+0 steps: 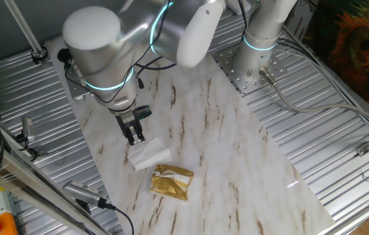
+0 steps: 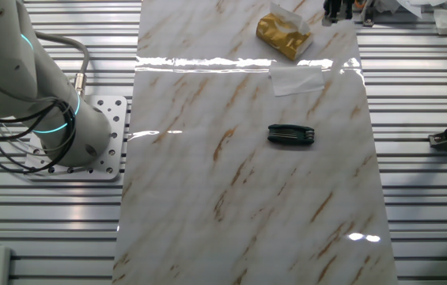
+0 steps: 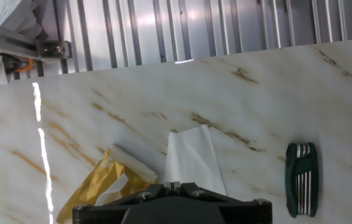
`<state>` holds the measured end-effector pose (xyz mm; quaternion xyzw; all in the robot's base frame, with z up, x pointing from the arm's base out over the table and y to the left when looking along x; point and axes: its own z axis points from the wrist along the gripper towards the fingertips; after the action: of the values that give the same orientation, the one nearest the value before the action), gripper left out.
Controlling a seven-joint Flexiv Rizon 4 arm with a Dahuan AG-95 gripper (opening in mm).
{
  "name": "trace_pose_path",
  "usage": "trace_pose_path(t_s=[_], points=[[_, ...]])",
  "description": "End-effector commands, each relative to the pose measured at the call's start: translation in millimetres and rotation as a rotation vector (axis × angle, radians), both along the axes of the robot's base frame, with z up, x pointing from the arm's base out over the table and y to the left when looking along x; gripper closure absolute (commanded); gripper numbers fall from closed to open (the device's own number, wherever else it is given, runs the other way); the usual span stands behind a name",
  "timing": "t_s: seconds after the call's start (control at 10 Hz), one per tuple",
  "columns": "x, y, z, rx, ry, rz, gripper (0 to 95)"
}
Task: Pull out a napkin
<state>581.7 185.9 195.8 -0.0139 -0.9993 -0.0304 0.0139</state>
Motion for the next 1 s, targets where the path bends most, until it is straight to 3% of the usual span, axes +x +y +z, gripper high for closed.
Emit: trace_pose_path(t_s=[0.1, 0.5, 1.0], points=[[-0.7, -0.2, 0.0, 0.046, 0.001, 0.08, 95.0], [-0.7, -0.2, 0.0, 0.063, -0.003, 0.257, 95.0], [-0.7, -0.2, 0.0, 0.041, -0.021, 0.286, 95.0]])
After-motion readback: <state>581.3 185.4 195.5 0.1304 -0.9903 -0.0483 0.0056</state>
